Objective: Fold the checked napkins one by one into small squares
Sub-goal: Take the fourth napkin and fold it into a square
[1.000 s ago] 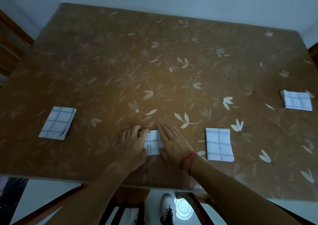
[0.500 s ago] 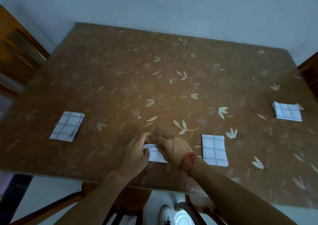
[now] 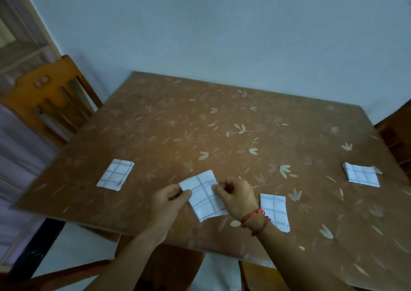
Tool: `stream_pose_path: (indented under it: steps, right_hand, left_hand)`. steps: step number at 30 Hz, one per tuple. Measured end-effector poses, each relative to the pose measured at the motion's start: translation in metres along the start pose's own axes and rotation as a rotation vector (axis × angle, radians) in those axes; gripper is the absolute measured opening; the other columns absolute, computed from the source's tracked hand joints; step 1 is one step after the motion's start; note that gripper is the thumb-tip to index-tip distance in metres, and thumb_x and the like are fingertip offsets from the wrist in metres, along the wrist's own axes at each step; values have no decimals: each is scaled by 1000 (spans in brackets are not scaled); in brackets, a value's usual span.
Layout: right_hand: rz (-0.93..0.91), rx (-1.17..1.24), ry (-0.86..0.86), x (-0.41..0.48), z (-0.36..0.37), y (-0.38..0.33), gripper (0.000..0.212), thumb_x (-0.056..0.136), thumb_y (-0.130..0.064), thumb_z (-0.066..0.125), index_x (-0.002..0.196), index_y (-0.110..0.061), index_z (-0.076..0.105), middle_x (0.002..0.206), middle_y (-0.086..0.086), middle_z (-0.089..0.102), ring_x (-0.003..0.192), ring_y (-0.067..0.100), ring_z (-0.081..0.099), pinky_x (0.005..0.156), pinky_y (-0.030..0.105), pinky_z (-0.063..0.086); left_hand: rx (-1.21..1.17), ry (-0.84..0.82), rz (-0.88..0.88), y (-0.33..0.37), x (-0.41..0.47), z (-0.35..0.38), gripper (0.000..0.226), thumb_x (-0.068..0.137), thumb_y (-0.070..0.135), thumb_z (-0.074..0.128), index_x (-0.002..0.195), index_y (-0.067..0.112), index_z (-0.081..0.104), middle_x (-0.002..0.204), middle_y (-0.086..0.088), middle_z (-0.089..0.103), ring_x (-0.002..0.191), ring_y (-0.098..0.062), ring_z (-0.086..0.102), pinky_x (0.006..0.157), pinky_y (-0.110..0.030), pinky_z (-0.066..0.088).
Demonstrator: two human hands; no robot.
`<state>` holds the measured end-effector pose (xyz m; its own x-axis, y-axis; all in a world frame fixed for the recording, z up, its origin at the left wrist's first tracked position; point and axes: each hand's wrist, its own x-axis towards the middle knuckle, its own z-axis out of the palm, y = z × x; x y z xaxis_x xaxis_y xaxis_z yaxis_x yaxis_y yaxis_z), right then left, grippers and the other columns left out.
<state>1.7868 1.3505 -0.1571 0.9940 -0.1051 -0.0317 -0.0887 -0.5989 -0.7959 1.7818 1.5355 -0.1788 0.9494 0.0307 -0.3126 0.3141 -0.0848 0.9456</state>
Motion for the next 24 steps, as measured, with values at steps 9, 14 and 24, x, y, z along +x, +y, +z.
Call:
stream_pose_path:
  steps: [9, 14, 24]
  right_hand:
    - [-4, 267, -33, -19, -4, -45, 29, 83, -15, 72, 58, -27, 63, 52, -9, 58, 50, -1, 52, 51, 16, 45]
    - [-18, 334, -101, -28, 0, -64, 11, 82, -13, 73, 72, -16, 72, 68, 19, 69, 61, 17, 64, 63, 39, 58]
    - [-88, 353, -325, -27, 53, -111, 5, 79, -11, 75, 74, -11, 74, 72, 19, 71, 70, 25, 70, 68, 45, 59]
  left_hand:
    - [-73, 48, 45, 29, -40, -24, 14, 88, 11, 67, 101, 10, 72, 93, -2, 76, 90, -19, 72, 82, -44, 58]
    - [-15, 112, 91, 38, -50, -45, 15, 87, 16, 69, 102, 15, 72, 92, 4, 76, 89, -14, 72, 80, -42, 59]
    - [-89, 358, 99, 37, -99, -99, 16, 87, 11, 68, 102, 14, 72, 89, 0, 75, 71, -10, 71, 51, -18, 51]
